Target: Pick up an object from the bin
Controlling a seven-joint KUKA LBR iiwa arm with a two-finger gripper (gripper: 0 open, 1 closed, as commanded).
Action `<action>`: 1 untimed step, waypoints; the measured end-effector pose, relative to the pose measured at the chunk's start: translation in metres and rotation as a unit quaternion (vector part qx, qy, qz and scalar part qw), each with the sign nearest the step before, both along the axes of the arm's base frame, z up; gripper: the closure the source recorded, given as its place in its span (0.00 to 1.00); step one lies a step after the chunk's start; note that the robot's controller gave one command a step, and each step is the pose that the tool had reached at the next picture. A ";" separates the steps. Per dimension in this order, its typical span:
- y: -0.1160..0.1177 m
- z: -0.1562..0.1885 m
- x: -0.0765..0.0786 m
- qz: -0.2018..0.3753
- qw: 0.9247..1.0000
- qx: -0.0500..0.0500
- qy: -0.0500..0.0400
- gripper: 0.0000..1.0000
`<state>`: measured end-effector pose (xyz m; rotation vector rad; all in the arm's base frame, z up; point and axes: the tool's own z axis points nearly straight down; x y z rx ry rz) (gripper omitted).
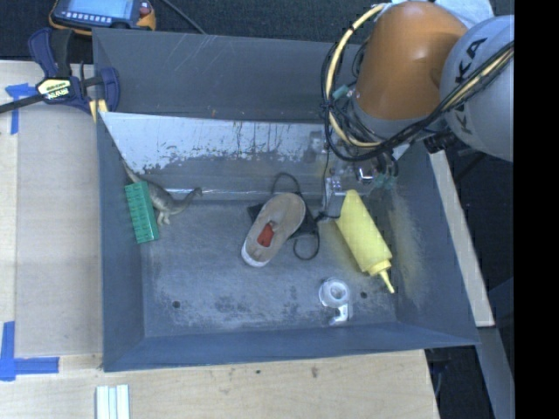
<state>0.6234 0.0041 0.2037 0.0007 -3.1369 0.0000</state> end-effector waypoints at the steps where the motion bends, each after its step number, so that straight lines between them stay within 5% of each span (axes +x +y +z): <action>1: 0.000 0.005 0.001 0.000 1.000 0.000 -0.004 0.00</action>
Offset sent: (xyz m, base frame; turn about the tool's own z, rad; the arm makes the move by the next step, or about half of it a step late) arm -0.0028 0.0301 -0.0735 -0.5008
